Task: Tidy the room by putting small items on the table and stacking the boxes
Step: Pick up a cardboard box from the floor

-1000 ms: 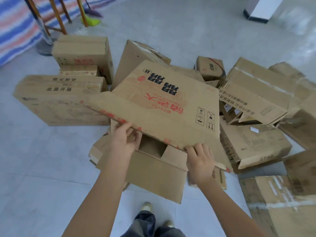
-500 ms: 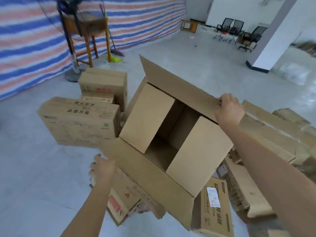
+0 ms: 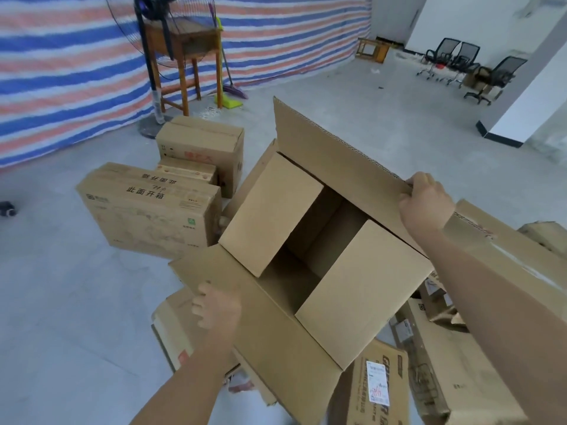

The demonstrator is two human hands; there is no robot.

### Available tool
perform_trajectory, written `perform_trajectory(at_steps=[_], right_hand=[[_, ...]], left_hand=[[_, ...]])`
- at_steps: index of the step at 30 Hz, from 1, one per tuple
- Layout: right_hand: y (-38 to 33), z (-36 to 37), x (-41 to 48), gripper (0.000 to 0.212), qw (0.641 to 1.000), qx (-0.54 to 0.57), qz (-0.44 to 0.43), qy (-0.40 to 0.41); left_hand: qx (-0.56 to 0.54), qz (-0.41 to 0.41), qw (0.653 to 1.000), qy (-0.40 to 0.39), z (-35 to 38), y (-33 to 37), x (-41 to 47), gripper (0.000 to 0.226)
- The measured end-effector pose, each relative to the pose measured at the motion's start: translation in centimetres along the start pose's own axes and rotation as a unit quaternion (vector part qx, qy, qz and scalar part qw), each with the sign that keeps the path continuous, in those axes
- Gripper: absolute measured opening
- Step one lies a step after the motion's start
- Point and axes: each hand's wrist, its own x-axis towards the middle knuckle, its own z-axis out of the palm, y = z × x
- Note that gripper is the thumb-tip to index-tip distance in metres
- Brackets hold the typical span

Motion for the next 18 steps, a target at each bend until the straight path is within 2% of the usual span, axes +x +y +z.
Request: perform_trajectory(at_steps=[2,5,6,8,9,10,14,18], right_hand=[[1.2,0.5,1.2,0.028,1.0,-0.004,-0.014,-0.001],[3.4,1.3,2.4,0.027,1.0,0.013,-0.012,0.0],[4.2,1.6,2.6,0.027,1.0,0.018,-0.011,0.004],[5.6,2.2,2.8,0.025,0.999,0.028,-0.014,0.009],[6.1,2.4,2.9,0.026,0.999,0.033,-0.015,0.01],[6.4,2.6,3.0,0.026,0.999,0.038,-0.02,0.011],[8.6,2.7,3.3,0.025,0.998,0.047,-0.043,-0.009],[8.5,3.2,3.7,0.022,0.991,0.079,-0.093,0.051]], left_hand=[[0.007,-0.027,1.0,0.01,0.7,-1.1,-0.2,0.07],[-0.095,-0.156,0.981,-0.067,3.2,-2.2,-0.1,0.099],[-0.143,-0.163,0.971,-0.105,4.2,-2.0,-0.6,0.092],[-0.219,-0.17,0.95,-0.147,6.3,-1.0,-2.2,0.048],[-0.241,-0.164,0.946,-0.144,7.0,-0.3,-2.8,0.031],[-0.254,-0.142,0.948,-0.128,7.7,0.4,-3.4,0.023],[-0.23,-0.037,0.971,-0.05,10.1,3.6,-6.0,0.026],[-0.192,0.02,0.981,-0.01,9.4,5.7,-6.3,0.029]])
